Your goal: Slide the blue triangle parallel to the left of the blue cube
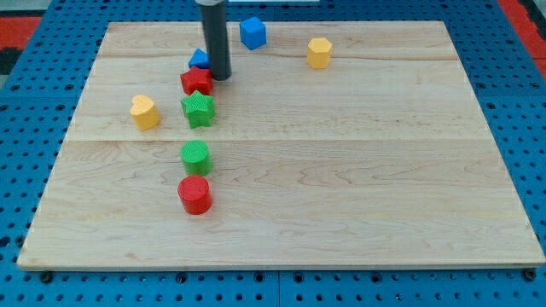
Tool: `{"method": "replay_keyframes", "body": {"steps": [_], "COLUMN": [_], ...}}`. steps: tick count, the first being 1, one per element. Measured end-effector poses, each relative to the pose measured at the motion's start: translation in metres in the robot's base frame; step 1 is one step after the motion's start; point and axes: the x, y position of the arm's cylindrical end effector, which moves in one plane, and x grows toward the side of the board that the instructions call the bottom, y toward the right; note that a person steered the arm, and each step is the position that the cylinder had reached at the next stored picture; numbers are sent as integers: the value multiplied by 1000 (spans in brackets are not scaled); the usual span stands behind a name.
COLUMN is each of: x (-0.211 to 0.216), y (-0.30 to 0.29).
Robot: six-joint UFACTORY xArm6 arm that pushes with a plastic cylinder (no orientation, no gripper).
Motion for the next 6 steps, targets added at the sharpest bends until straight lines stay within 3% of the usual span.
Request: {"method": "replay_keyframes", "body": {"steps": [2, 3, 5, 6], "x": [-17, -24, -22, -26], "y": [-16, -72, -90, -125]}}
